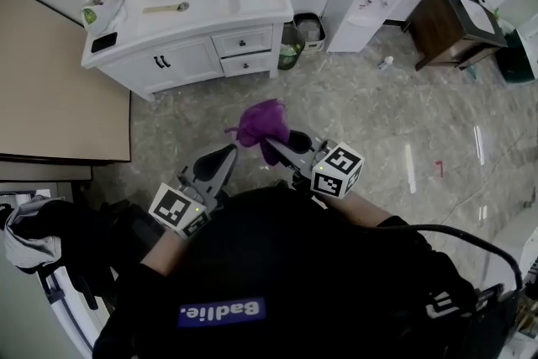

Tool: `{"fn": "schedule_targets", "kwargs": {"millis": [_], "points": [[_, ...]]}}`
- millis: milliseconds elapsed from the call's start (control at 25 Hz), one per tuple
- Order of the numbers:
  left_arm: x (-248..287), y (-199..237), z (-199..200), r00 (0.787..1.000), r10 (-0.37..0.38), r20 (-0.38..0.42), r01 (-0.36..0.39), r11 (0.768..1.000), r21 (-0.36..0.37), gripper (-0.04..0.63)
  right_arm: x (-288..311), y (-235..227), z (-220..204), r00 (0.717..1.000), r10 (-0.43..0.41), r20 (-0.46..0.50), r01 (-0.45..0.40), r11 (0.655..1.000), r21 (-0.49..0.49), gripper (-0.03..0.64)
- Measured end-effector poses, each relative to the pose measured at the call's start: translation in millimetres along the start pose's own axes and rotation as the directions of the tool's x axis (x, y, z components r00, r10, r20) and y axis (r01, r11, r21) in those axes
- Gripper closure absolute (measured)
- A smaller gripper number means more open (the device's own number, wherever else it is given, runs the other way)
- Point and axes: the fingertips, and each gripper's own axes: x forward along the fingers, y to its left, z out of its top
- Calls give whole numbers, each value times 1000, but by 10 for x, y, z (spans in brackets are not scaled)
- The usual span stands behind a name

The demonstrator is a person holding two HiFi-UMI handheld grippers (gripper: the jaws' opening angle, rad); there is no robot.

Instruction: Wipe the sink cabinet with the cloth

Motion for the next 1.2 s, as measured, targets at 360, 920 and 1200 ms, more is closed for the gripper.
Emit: {"fn": "schedule_targets", "kwargs": {"millis": [360,920,1200], "points": [[162,381,18,998,68,12,-68,998,-1,591,204,-381,20,999,21,-35,-19,999,37,540],[256,2231,99,997,-77,-17,76,996,-51,591,1809,-1081,100,988,-131,-86,136,989,65,540],[340,2858,16,990,-140,-35,138,989,-56,591,2426,-1406,-24,981,-181,-77,188,977,100,540]]}}
